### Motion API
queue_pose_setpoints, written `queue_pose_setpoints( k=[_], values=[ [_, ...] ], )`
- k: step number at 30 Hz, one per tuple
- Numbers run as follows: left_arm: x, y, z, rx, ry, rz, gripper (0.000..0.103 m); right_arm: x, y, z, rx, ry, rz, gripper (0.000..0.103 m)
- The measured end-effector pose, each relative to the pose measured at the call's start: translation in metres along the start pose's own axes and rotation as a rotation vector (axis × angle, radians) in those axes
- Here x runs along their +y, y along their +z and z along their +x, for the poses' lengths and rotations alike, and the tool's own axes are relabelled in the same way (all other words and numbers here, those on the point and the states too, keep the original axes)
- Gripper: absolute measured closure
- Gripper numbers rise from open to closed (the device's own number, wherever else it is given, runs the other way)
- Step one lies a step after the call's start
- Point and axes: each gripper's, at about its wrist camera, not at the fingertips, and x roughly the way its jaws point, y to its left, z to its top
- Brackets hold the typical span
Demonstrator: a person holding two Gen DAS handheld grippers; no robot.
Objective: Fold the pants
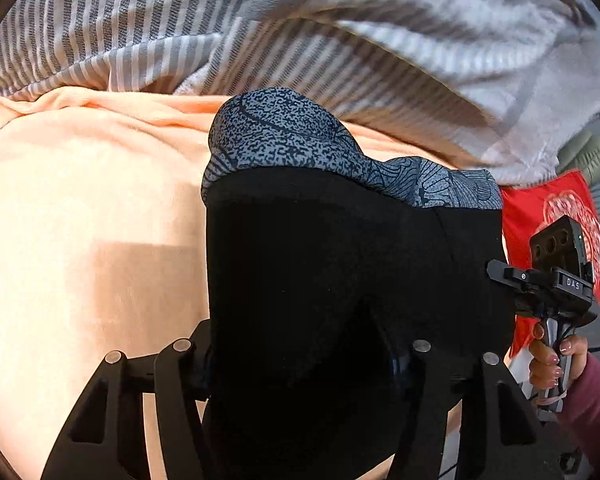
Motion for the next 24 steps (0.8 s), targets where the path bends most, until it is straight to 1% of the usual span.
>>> queue_pose_setpoints(
  k=[4,6,7,9,10,11,13,15,16,17,19,22,24],
  values=[
    [-0.004,-0.027,0.001,0.023,-0.004,-0.005,0.041,0.0,-0.027,-0.017,-0.005,-0.017,0.002,0.057],
    [-0.01,-0.037,0.01,0.041,-0.004,-0.017,0.041,-0.007,-0.04,-0.022,-0.006,-0.032,0.01,0.057],
    [-0.01,-0.044,0.014,0.052,0.003,-0.019,0.041,-0.011,-0.046,-0.022,-0.003,-0.045,0.017,0.057],
    [-0.012,-0.056,0.024,0.057,0.047,-0.012,0.041,-0.02,-0.056,-0.02,0.001,-0.082,0.026,0.057],
    [-0.012,-0.059,0.026,0.051,0.064,-0.013,0.039,-0.023,-0.061,-0.019,-0.001,-0.106,0.025,0.056],
    [-0.011,-0.062,0.026,0.038,0.084,-0.014,0.034,-0.024,-0.064,-0.018,-0.006,-0.132,0.017,0.052],
    [-0.011,-0.064,0.023,0.017,0.142,-0.016,0.031,-0.018,-0.068,-0.017,-0.035,-0.217,-0.017,0.046],
    [-0.011,-0.065,0.019,0.012,0.189,-0.016,0.029,-0.01,-0.071,-0.02,-0.055,-0.288,-0.048,0.043],
    [-0.016,-0.062,0.019,0.013,0.211,-0.014,0.022,-0.007,-0.071,-0.021,-0.059,-0.318,-0.06,0.043],
    [-0.017,-0.063,0.016,0.011,0.245,-0.007,0.019,-0.004,-0.072,-0.022,-0.059,-0.359,-0.072,0.043],
    [-0.018,-0.066,0.009,0.009,0.291,0.017,0.019,0.001,-0.074,-0.025,-0.052,-0.461,-0.097,0.043],
    [-0.022,-0.072,-0.003,0.023,0.357,0.024,0.019,0.004,-0.079,-0.034,-0.052,-0.547,-0.1,0.043],
    [-0.027,-0.077,-0.011,0.022,0.386,0.033,0.019,0.009,-0.085,-0.041,-0.057,-0.61,-0.096,0.043]
  ],
)
